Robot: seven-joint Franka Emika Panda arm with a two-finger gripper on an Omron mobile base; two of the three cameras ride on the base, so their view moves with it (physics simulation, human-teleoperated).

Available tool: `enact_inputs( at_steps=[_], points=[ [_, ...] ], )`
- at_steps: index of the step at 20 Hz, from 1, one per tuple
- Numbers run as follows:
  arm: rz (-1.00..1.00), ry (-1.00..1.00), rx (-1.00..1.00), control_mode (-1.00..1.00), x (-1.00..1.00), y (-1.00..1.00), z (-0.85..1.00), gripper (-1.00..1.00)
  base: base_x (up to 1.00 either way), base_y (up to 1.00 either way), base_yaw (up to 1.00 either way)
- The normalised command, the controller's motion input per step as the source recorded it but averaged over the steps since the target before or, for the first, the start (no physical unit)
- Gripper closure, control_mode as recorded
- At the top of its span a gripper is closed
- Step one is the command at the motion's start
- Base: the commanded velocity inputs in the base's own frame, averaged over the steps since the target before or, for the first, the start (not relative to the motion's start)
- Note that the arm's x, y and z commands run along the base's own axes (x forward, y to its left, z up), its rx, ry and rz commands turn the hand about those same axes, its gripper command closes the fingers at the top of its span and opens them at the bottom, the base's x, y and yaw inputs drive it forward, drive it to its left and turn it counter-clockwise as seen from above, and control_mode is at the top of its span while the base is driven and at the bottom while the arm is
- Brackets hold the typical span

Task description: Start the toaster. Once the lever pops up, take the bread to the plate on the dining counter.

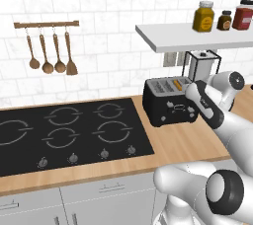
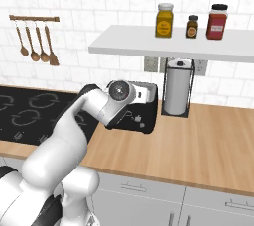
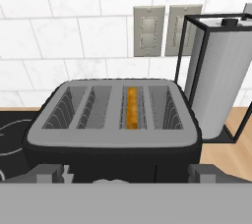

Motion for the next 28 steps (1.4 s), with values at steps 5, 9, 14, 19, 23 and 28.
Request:
enact_inputs(
  at_steps=[5, 9, 14, 19, 23, 28],
  points=[
    [0.0, 0.0, 0.0, -1.0, 0.0, 0.0, 0.0, -1.0, 0.0, 0.0, 0.0],
    [0.0, 0.0, 0.0, -1.0, 0.0, 0.0, 0.0, -1.0, 0.0, 0.0, 0.0],
    [0.0, 0.0, 0.0, -1.0, 0.0, 0.0, 0.0, -1.0, 0.0, 0.0, 0.0],
    [0.0, 0.0, 0.0, -1.0, 0.0, 0.0, 0.0, -1.0, 0.0, 0.0, 0.0],
    [0.0, 0.0, 0.0, -1.0, 0.0, 0.0, 0.0, -1.0, 0.0, 0.0, 0.0],
    [0.0, 0.0, 0.0, -1.0, 0.0, 0.0, 0.0, -1.0, 0.0, 0.0, 0.0]
  ],
)
